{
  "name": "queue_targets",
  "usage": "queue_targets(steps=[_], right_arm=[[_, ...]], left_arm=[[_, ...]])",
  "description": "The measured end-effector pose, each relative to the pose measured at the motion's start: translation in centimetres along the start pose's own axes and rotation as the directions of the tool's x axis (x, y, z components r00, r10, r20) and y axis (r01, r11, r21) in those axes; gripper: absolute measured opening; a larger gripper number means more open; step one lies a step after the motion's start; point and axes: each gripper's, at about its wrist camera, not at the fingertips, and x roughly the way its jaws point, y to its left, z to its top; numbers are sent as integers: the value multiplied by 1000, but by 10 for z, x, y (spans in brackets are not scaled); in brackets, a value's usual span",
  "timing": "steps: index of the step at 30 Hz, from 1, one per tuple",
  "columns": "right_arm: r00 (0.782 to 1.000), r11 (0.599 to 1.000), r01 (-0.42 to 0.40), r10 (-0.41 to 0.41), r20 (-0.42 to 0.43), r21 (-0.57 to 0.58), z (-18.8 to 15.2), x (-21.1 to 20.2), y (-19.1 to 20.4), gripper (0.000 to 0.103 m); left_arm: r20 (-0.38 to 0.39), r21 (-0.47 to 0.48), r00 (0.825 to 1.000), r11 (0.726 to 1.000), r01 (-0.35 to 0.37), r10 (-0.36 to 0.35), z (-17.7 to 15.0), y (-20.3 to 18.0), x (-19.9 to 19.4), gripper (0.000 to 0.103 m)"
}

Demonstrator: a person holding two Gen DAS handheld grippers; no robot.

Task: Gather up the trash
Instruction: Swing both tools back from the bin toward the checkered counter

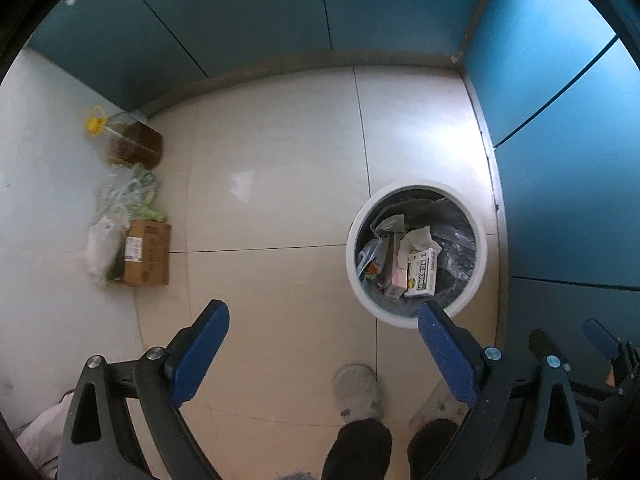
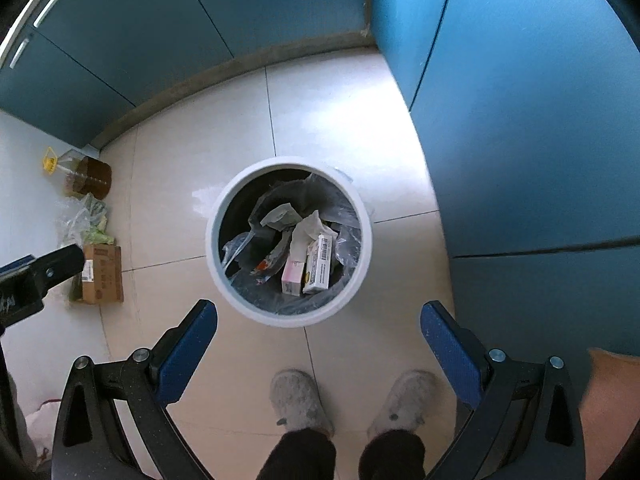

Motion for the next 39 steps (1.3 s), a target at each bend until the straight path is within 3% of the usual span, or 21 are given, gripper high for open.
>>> queue_targets(steps=[11, 19, 23, 26, 29, 33, 39], right_arm=[[997, 1000, 1, 1, 75, -26, -29, -182, 3, 103], [991, 999, -21, 25, 133, -26, -63, -295, -4, 103], [986, 998, -66, 68, 154, -13, -80, -335, -10, 103], [973, 988, -148, 139, 186, 36, -92, -359, -24, 103], [958, 973, -203, 173, 228, 113, -98, -378, -49, 103], [940, 925, -250, 160, 302, 286, -109, -410, -121, 103], [925, 793, -212, -26, 379, 572, -156, -447, -283, 103]], left_arm=[[93, -1, 996, 1000, 8, -8, -45, 9, -154, 97], [143, 35, 990, 999, 7, -12, -76, 8, -233, 96], [163, 51, 987, 999, -9, 1, -87, 5, -261, 96], [178, 76, 984, 997, -24, 11, -92, -5, -282, 96], [219, 142, 976, 989, -33, 1, -92, -34, -308, 96], [276, 279, 959, 960, -19, -61, -88, -105, -346, 96], [309, 493, 936, 870, -3, -172, -85, -260, -389, 96]])
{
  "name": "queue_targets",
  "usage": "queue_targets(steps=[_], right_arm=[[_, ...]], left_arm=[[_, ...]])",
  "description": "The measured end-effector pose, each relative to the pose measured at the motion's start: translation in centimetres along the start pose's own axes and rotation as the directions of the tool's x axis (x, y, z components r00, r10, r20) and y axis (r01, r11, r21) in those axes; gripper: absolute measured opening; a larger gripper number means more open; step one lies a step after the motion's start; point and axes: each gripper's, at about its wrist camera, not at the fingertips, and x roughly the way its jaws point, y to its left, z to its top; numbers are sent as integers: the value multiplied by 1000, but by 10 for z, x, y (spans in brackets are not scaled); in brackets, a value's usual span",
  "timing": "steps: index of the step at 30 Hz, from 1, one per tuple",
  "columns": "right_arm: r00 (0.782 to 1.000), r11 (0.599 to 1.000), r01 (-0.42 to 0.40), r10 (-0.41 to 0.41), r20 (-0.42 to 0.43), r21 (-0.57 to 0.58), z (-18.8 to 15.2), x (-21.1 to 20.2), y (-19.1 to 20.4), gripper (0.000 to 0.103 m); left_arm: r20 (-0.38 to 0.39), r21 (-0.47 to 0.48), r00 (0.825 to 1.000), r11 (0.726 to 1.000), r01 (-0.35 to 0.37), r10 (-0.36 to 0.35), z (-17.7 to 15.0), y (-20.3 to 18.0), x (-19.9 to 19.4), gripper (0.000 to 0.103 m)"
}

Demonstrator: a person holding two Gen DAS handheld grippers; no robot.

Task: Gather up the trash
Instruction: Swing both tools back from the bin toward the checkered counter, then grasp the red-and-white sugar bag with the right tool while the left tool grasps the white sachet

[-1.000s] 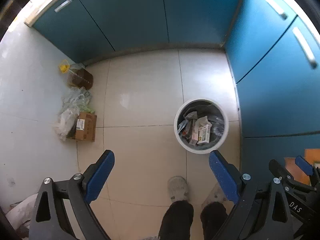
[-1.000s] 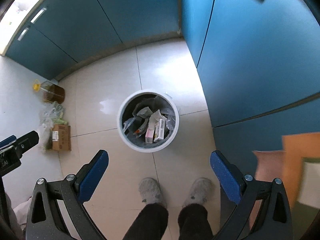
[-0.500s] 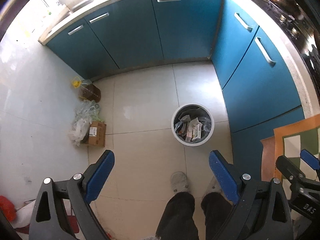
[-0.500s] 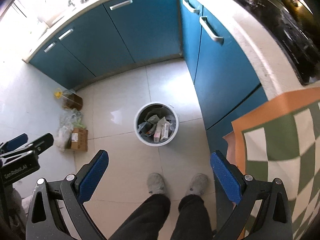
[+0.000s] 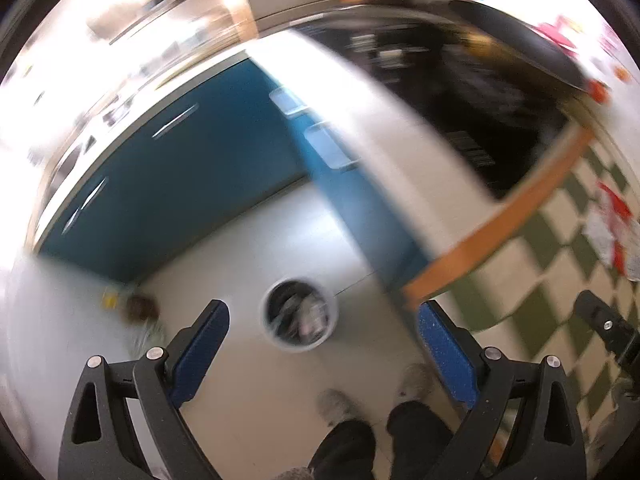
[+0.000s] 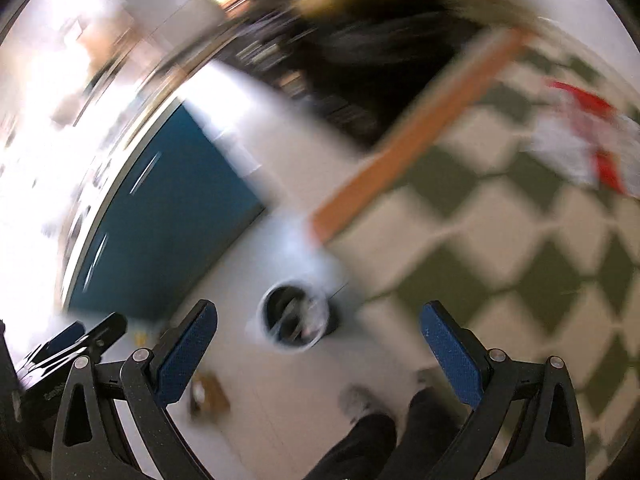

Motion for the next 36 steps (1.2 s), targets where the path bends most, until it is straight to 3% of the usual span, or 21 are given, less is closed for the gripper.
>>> queue_targets(steps=[3, 7, 10, 14, 16, 18, 19, 20, 22, 25, 28, 31, 33, 34, 35, 36], right_arm=[[990, 978, 119, -130, 54, 172, 34, -18, -101, 103], [948, 883, 276, -316, 46, 380, 77, -23, -237, 103], [934, 844, 314, -357, 20, 435, 104, -11, -293, 103], [926, 833, 354, -376, -35, 425, 129, 28, -324, 102], [908, 826, 397, -418, -38, 401, 133, 38, -323, 94], [884, 826, 437, -468, 1, 357, 134, 37, -311, 76], [872, 822, 447, -488, 32, 353, 132, 33, -308, 58], [873, 826, 432, -483, 62, 362, 130, 27, -309, 46], [885, 833, 398, -459, 80, 384, 125, 19, -314, 34], [865, 805, 415, -494, 90, 425, 116, -3, -325, 29], [860, 773, 405, -503, 84, 488, 110, -19, -351, 28], [856, 743, 395, -511, 77, 541, 101, -38, -371, 28], [849, 732, 401, -523, 78, 550, 89, -51, -377, 27], [846, 729, 404, -528, 79, 552, 88, -54, -377, 27], [844, 727, 406, -531, 78, 553, 86, -56, -376, 27], [843, 726, 406, -532, 80, 555, 85, -57, -375, 27]], left_arm=[[15, 118, 999, 993, 27, -28, 36, -79, 3, 97], [6, 241, 999, 970, 45, -48, 74, -174, 19, 97], [-24, 310, 998, 949, 63, -59, 89, -231, 39, 97], [-64, 364, 994, 926, 101, -83, 94, -281, 59, 97], [-87, 379, 991, 917, 126, -100, 93, -295, 63, 97], [-114, 395, 986, 906, 155, -119, 92, -306, 68, 96], [-122, 403, 985, 901, 163, -123, 92, -311, 70, 96], [-132, 410, 983, 895, 174, -131, 91, -316, 73, 96], [-157, 424, 977, 883, 201, -147, 91, -330, 79, 96], [-206, 451, 962, 855, 256, -179, 89, -348, 84, 96], [-270, 481, 944, 822, 303, -190, 85, -368, 96, 96], [-278, 480, 939, 818, 318, -202, 85, -374, 99, 97], [-268, 480, 940, 817, 319, -210, 86, -374, 96, 91], [-256, 485, 942, 814, 321, -219, 87, -373, 93, 77], [-241, 493, 943, 808, 323, -230, 87, -374, 89, 54], [-233, 501, 943, 802, 325, -237, 88, -374, 83, 39]])
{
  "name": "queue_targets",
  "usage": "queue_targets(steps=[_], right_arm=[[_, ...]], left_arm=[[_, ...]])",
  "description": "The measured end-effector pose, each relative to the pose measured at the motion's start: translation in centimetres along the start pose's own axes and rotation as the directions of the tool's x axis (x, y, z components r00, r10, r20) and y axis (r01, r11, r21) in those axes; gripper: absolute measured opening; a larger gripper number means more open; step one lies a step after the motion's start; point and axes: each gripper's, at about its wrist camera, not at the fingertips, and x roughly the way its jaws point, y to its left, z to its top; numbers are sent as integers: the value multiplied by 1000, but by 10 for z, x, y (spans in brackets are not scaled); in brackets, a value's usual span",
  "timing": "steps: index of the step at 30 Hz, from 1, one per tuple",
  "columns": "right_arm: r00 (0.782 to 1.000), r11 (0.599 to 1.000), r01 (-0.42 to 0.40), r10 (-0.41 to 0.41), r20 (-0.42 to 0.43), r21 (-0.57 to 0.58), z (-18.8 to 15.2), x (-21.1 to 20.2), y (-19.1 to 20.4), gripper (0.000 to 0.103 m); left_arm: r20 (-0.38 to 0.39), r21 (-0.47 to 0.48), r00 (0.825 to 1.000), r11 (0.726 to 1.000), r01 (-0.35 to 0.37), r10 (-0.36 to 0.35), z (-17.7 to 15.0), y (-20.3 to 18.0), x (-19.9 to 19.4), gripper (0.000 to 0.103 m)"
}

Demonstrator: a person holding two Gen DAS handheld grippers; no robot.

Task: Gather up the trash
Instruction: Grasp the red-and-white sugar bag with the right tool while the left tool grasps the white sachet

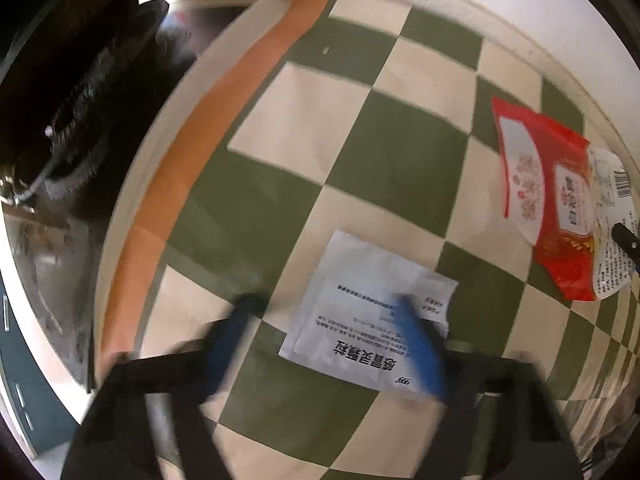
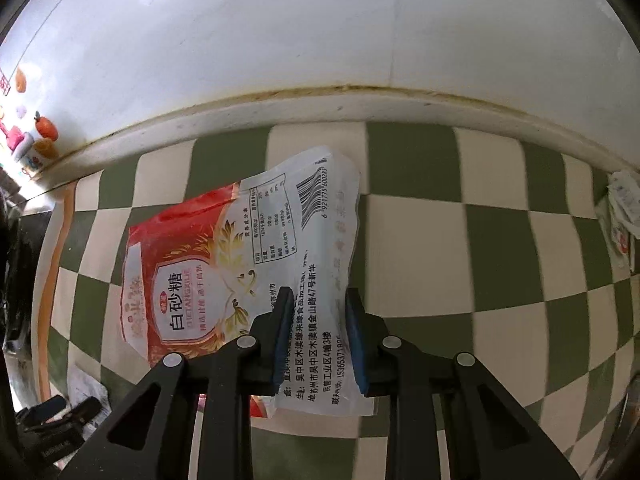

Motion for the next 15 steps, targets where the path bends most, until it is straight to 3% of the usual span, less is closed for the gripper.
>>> queue_targets(steps=[1, 2, 7, 11, 15], right_arm=[[1000, 1000, 0, 0, 3, 1, -1, -3, -1, 27], [1000, 1000, -1, 1, 4, 3, -3, -4, 2, 26], [999, 999, -39, 38, 10, 15, -7, -16, 1, 24], [997, 997, -75, 74, 31, 11, -1, -25, -9, 24], [993, 995, -100, 99, 56, 16, 2, -40, -10, 24]], left_arm=[[-3, 8, 1000, 1000, -3, 3, 1, -2, -3, 3], [-21, 11, 1000, 1000, 6, -6, 2, -3, -3, 0], [-21, -9, 999, 999, 40, -40, -4, -3, -14, 0], [28, -42, 997, 997, 67, -66, -21, 5, -42, 0], [71, -120, 982, 976, 182, -174, -26, 23, -58, 0]])
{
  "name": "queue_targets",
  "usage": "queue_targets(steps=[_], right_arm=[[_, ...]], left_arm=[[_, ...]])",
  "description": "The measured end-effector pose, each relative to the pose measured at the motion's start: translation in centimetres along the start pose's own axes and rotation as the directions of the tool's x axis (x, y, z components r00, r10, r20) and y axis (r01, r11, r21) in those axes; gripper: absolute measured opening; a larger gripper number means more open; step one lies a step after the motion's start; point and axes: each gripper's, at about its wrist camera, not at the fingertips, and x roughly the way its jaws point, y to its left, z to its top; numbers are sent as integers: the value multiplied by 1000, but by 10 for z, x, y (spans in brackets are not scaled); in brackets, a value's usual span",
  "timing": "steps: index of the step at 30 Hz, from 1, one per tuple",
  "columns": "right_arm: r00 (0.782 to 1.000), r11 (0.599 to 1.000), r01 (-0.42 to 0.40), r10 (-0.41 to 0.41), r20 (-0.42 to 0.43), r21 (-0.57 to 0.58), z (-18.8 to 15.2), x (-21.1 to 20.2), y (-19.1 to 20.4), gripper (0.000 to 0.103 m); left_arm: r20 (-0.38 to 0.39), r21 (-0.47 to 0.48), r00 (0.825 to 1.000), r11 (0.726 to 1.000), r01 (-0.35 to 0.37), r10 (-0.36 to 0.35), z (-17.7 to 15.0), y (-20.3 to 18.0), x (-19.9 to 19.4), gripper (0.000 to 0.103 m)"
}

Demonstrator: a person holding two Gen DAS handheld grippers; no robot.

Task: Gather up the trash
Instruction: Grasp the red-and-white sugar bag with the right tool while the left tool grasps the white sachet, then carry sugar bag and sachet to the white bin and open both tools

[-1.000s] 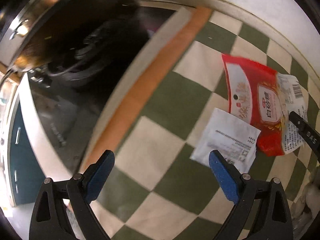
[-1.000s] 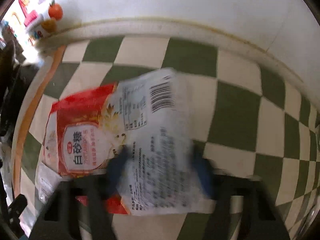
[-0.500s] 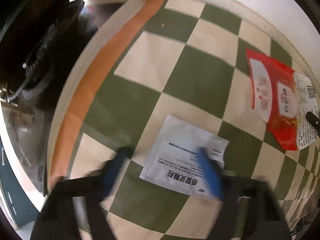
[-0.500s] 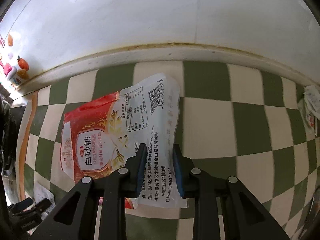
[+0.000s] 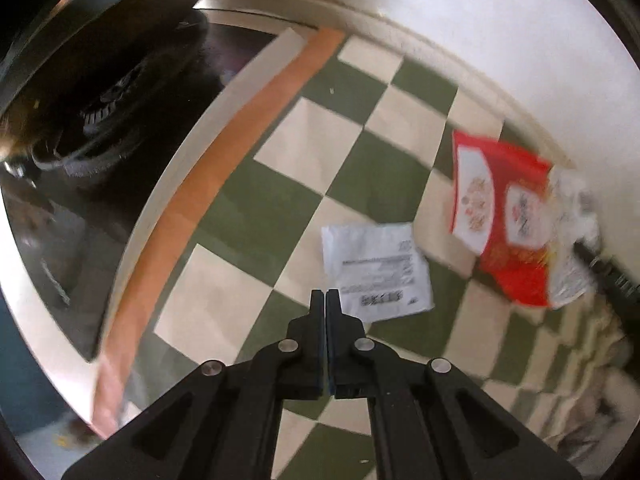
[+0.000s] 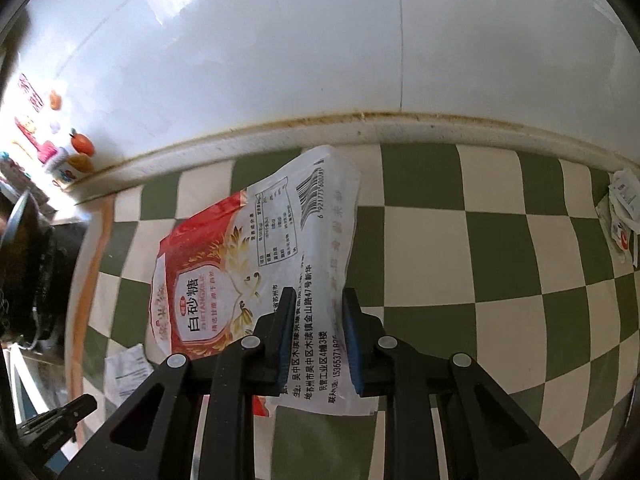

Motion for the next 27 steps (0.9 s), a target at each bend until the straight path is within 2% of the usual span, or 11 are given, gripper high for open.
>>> queue_targets(steps=[4, 5, 8, 11, 13, 16, 18, 19, 20, 22, 27], right_arm=[[1000, 999, 9, -9, -4, 35, -3, 5, -7, 24], [1000, 999, 10, -9, -10, 42, -3, 9, -8, 24], [1000, 999, 17, -16, -20, 46, -7, 20, -9, 23], [999, 998, 22, -21, -26, 52, -9, 25, -14, 23], [999, 998, 27, -25, -28, 58, -10, 28, -17, 23], [999, 997, 32, -31, -25, 65, -9, 28, -22, 23], [999, 997, 38, -37, -17, 70, -8, 27, -25, 23], [999, 996, 40, -39, -12, 76, -8, 26, -27, 23], [999, 996, 41, -41, -8, 82, -8, 26, -28, 23], [999, 995, 40, -40, -4, 96, -8, 24, -32, 23], [1000, 995, 18, -19, 4, 100, -10, 18, -29, 23]], left_arm=[[-143, -96, 984, 991, 89, -103, 1, 24, 48, 18], [-88, -114, 987, 986, 121, -131, -1, 26, 46, 43], [-59, -138, 979, 973, 184, -194, -2, 22, 57, 73], [-86, -86, 988, 989, 123, -131, 6, -7, 76, 93], [-117, 1, 993, 1000, 22, -21, 8, -36, 91, 97], [-97, 143, 979, 976, -166, 180, 6, -76, 117, 99], [-71, 157, 980, 972, -175, 188, 8, -93, 126, 90], [-69, 159, 980, 972, -173, 186, 8, -98, 127, 74], [-56, 171, 981, 970, -173, 185, 9, -105, 127, 43], [-60, 183, 985, 972, -149, 163, 10, -116, 130, 10], [-65, 146, 992, 985, -94, 104, 10, -121, 128, 5]])
